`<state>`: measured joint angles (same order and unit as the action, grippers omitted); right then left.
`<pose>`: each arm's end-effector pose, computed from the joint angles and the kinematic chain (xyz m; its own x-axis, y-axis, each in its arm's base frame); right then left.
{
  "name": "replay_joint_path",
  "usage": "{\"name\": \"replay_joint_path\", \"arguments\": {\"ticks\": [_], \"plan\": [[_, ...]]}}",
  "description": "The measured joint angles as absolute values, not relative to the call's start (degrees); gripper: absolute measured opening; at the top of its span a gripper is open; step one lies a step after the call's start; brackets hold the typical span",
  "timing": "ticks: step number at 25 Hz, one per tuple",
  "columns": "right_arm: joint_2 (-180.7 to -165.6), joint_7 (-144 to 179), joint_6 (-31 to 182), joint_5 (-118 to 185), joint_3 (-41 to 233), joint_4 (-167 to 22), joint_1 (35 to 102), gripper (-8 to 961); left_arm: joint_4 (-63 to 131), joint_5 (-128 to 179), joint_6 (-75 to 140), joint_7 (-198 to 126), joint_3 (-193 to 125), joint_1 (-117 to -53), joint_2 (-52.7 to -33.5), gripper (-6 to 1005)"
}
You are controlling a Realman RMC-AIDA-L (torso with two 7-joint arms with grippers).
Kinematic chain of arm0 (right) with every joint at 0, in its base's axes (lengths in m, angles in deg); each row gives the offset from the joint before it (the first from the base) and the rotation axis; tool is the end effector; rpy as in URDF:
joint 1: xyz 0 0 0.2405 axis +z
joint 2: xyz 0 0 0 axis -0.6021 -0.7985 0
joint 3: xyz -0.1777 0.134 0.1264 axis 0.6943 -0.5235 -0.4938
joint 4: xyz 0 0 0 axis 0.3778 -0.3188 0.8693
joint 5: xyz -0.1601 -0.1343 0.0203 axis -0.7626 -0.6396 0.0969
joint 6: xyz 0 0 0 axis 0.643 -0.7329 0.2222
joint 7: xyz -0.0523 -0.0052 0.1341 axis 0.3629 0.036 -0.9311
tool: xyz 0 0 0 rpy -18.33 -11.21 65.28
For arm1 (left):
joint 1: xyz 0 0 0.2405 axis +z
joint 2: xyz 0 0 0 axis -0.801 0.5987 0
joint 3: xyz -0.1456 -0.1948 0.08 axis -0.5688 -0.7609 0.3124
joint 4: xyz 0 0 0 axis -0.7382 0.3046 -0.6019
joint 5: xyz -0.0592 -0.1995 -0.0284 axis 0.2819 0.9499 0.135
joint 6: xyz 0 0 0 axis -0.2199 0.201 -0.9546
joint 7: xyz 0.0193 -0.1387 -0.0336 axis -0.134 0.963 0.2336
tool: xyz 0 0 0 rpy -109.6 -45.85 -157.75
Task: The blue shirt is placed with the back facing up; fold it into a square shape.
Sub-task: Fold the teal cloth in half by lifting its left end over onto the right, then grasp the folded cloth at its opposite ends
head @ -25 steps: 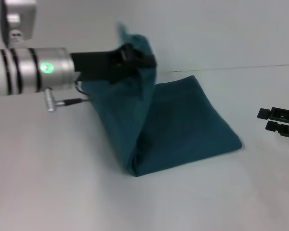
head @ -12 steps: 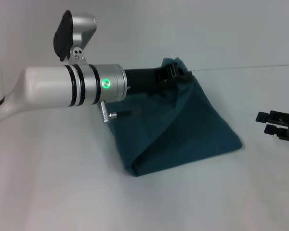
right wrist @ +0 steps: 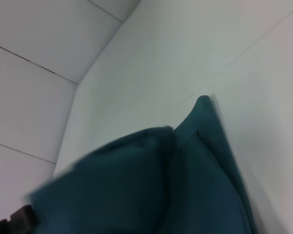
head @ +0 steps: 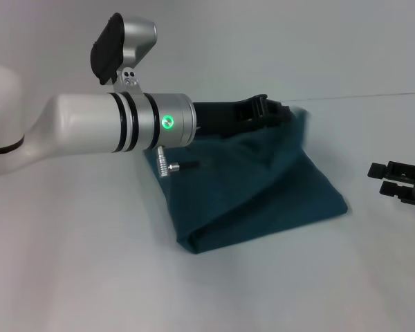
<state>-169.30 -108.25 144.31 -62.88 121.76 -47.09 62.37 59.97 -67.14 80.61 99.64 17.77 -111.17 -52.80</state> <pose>0.3530 0.3331 0.0707 -0.0637 -0.7624 -0.6440 -0.9840 -0.0594 0.1677 -0.0896 0.4306 -0.0914 0.2872 0.8288 0.4803 0.8892 -0.4171 0.1880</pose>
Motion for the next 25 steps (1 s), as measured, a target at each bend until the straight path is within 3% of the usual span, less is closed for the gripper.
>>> {"name": "replay_joint_path", "arguments": {"ticks": [4,12,16,20,25], "plan": [[-169.3,-108.2,143.9,-62.9,121.8,-47.2,62.3,698,59.5,-62.4,81.9,97.2,18.7,-111.4,-52.92,135],[-168.91,-108.2,143.9,-63.6,121.8,-47.2,62.3,699,63.9,-54.9,91.0,96.0,17.1,-103.0,-51.48,479],[-168.45,-108.8,144.0,-65.9,121.8,-46.7,63.2,698,65.1,-55.1,94.1,102.9,16.3,-96.5,-48.92,638],[-166.86,-110.3,144.6,-69.1,121.7,-46.5,65.1,698,65.1,-58.0,99.2,107.1,16.0,-92.3,-46.8,804],[-164.08,-113.6,145.3,-76.1,121.8,-46.3,70.0,698,66.4,-68.5,105.8,107.7,9.6,-89.7,-45.79,844]]}}
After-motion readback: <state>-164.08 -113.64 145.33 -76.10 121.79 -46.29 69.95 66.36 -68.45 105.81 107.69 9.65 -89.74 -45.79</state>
